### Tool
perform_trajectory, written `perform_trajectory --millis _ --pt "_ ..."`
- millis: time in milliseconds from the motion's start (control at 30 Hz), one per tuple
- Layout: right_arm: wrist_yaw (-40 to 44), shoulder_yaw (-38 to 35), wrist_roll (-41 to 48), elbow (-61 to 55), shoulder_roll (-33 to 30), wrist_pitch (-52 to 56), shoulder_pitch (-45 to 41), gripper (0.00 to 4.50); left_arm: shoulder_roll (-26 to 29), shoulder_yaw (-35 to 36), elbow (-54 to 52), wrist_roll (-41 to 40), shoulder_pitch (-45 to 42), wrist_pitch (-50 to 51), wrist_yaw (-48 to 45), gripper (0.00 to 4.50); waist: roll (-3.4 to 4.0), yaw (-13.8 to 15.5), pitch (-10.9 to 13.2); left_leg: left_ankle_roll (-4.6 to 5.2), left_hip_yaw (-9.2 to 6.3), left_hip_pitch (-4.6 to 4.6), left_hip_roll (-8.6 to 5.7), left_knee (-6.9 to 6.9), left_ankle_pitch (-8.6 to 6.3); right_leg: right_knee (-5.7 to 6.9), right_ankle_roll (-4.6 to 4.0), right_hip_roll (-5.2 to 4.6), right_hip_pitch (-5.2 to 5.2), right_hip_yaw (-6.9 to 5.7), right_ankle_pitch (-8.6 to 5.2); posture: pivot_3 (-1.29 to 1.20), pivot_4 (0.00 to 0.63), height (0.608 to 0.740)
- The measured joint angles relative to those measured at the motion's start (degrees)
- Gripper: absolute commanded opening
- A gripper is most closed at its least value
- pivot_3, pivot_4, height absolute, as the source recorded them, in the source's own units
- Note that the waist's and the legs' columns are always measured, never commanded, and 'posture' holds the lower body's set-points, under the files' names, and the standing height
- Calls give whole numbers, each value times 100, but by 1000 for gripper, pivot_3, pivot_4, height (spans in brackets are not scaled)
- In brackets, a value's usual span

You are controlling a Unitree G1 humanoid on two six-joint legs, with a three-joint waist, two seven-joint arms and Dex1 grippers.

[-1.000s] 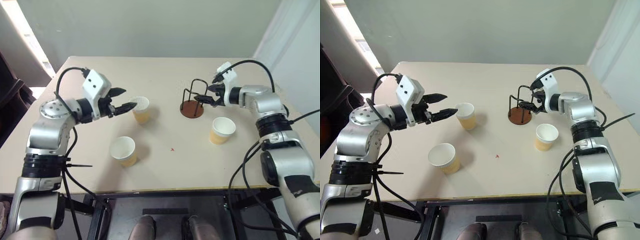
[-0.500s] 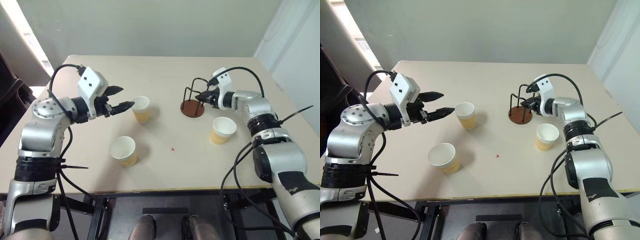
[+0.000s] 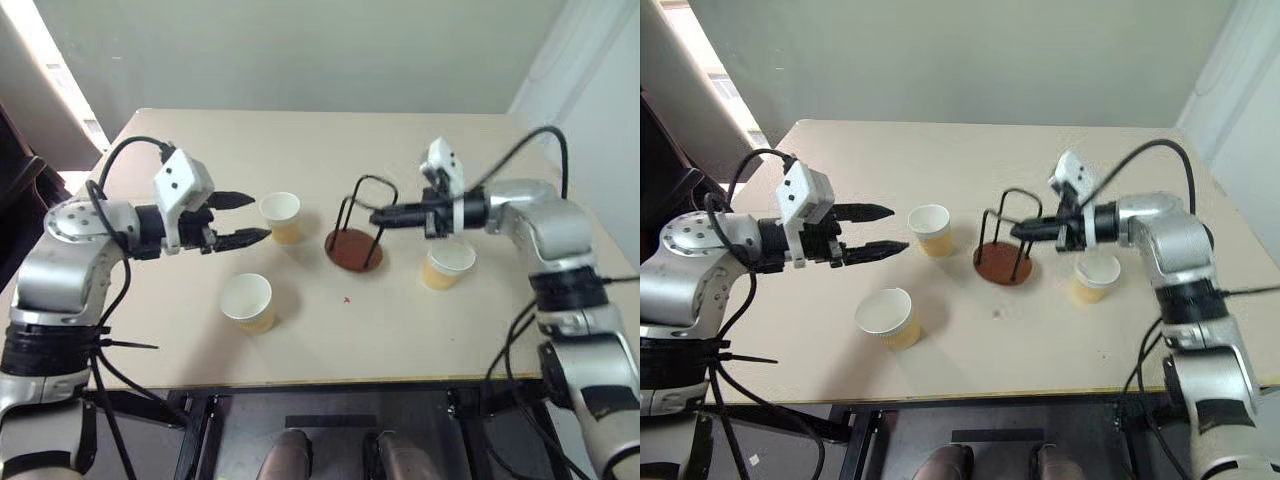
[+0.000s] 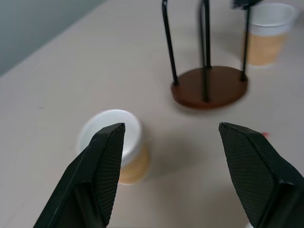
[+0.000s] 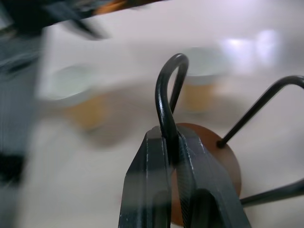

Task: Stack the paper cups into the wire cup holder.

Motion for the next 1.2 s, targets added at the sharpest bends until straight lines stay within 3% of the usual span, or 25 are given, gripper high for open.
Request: perform_trajectory --millis 167,267,567,667,867,1000,1200 --pt "229 718 -237 -1052 -382 -606 669 27 206 -19 -259 -232 154 121 -515 3399 -1 -19 0 45 -6 13 1 27 -9 9 10 1 14 5 19 0 150 740" --pt "124 1019 -580 -907 -303 -1196 723 27 232 -142 -355 -294 152 125 -753 3399 -1 -41 0 69 -4 43 1 28 17 4 -35 1 43 16 15 0 150 740" --pt "63 1149 -894 -357 -74 -2085 618 27 251 -196 -468 -346 158 127 -915 3399 -2 -44 -1 73 0 48 0 26 27 -3 -42 0 55 22 21 0 150 740" --pt "23 1179 -1002 -173 30 -2140 498 781 250 -198 -479 -346 167 127 -913 3399 -2 -48 -1 73 0 48 0 25 12 -3 -41 1 51 21 19 0 150 740" --pt "144 1198 -1017 44 22 -2116 407 2872 248 -203 -481 -342 162 127 -910 3399 -2 -41 -1 68 0 43 0 18 3 -4 -32 1 46 19 17 0 150 740" --pt "702 1133 -928 -28 -716 -1996 253 4220 191 -336 -325 -258 20 92 -863 3399 -2 5 -1 67 0 31 0 25 3 -7 -44 0 44 19 10 0 150 740" --pt "985 598 -1047 212 -1868 -2245 -206 4220 -187 -491 92 -71 -525 -138 -696 3399 -2 26 -1 68 1 32 -1 31 4 -6 -41 -1 46 21 12 0 150 740"
